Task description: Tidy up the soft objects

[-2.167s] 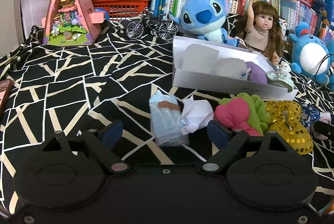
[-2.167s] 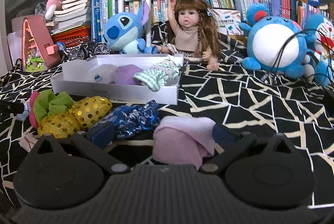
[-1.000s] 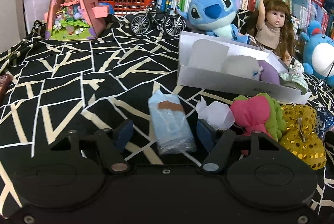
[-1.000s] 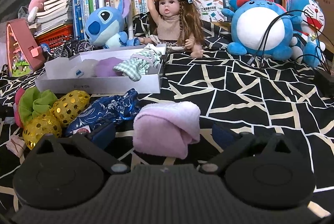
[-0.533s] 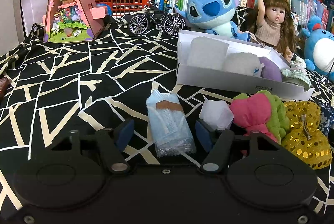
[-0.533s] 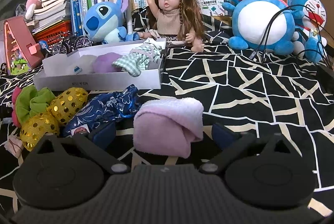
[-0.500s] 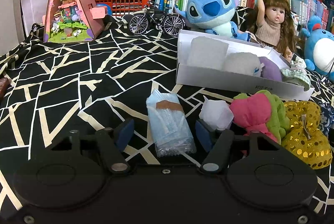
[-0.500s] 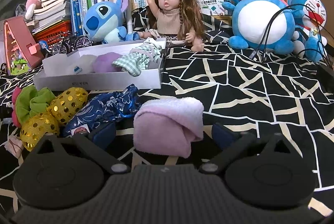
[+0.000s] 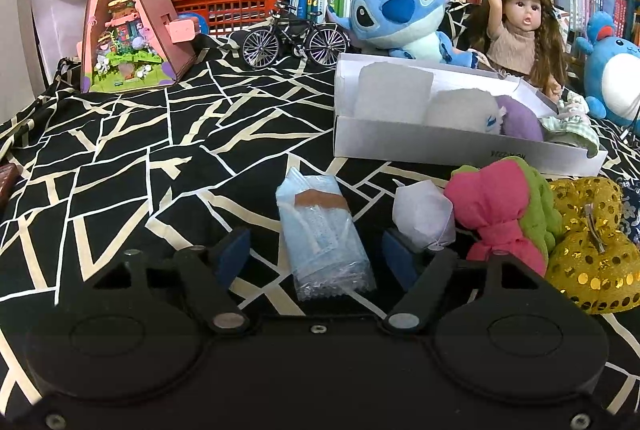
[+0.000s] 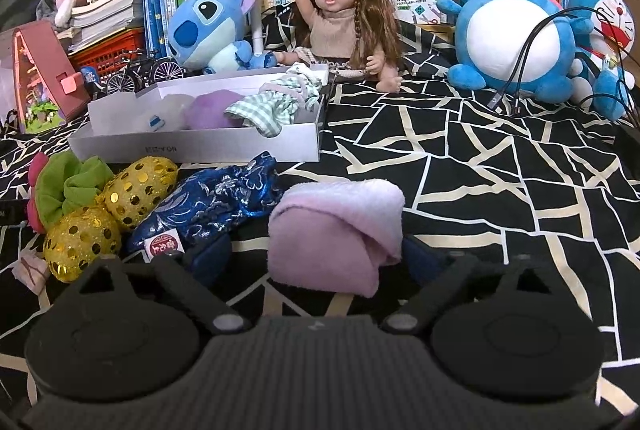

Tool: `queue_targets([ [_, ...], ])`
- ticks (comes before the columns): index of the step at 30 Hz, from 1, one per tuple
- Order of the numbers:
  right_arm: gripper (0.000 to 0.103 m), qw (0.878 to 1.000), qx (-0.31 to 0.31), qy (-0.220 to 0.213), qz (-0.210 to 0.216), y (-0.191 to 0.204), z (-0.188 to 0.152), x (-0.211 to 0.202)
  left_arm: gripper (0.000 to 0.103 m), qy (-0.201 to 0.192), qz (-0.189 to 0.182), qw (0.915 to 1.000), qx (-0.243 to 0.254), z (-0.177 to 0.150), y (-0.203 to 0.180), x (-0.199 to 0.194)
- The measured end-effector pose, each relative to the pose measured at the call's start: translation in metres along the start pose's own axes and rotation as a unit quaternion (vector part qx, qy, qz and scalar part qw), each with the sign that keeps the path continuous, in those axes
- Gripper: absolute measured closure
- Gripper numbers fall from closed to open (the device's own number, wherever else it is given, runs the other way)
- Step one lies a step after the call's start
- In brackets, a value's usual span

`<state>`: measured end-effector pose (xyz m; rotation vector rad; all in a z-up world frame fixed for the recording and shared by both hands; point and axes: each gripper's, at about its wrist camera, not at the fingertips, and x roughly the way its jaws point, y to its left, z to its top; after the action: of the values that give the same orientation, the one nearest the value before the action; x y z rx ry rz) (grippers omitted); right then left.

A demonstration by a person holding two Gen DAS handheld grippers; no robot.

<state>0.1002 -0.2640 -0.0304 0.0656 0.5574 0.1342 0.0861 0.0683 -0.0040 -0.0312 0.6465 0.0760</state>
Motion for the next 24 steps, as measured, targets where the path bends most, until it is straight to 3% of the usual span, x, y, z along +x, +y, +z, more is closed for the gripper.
queue_targets([
  [8, 0.011, 1.000, 0.008, -0.005, 0.003, -0.002, 0.002, -0.001, 0.039, -0.002, -0.003, 1.0000, -0.008, 0.000, 0.000, -0.001],
  [11, 0.015, 1.000, 0.012, -0.009, 0.001, -0.004, 0.003, -0.002, 0.052, -0.005, 0.001, 0.9999, -0.012, 0.001, 0.003, -0.003],
  [14, 0.029, 1.000, 0.017, -0.011, -0.004, -0.005, 0.004, -0.003, 0.067, -0.008, 0.002, 0.9998, -0.016, 0.001, 0.007, -0.005],
  [19, 0.047, 0.999, 0.029, -0.018, -0.005, -0.009, 0.004, -0.008, 0.069, -0.010, 0.001, 0.9998, -0.019, 0.000, 0.013, -0.008],
  [24, 0.049, 0.999, 0.020, -0.027, -0.019, -0.007, 0.007, -0.014, 0.069, -0.016, 0.003, 0.9997, -0.018, 0.002, 0.015, -0.012],
])
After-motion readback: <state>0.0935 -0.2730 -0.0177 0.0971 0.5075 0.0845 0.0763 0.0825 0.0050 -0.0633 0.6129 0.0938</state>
